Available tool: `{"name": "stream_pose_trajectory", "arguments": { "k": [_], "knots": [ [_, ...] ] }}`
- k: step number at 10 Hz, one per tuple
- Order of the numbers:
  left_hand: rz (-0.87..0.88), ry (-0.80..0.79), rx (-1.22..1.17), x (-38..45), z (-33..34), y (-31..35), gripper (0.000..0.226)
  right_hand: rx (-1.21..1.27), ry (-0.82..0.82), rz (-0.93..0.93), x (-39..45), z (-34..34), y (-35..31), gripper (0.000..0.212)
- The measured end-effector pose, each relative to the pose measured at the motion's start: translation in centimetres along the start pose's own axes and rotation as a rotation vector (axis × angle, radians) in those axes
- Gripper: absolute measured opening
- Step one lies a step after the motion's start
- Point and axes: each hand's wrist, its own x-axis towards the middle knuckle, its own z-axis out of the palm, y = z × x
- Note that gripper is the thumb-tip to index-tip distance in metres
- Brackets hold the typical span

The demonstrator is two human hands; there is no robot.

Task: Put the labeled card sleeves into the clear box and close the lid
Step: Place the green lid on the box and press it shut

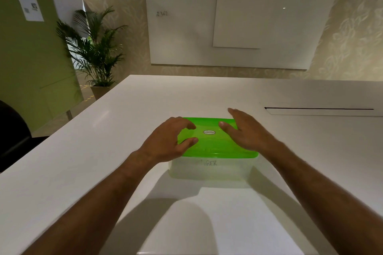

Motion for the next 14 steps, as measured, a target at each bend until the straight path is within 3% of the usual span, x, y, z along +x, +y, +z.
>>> {"name": "stream_pose_trajectory", "arguments": {
  "k": [2, 4, 14],
  "knots": [
    [-0.168, -0.366, 0.153, 2.5, 1.4, 1.2, 0.061, -0.191, -0.192, -0.017, -0.9, 1.5, -2.5, 0.077],
    [-0.244, -0.516, 0.325, 2.8, 2.0, 1.5, 0.067, -0.246, -0.273, -0.003, -0.8, 1.7, -2.5, 0.077],
    [-0.302, -0.566, 0.364, 3.0, 2.2, 2.0, 0.065, -0.29, -0.365, 0.026, 0.0, 2.2, -2.2, 0.076]
  ]
}}
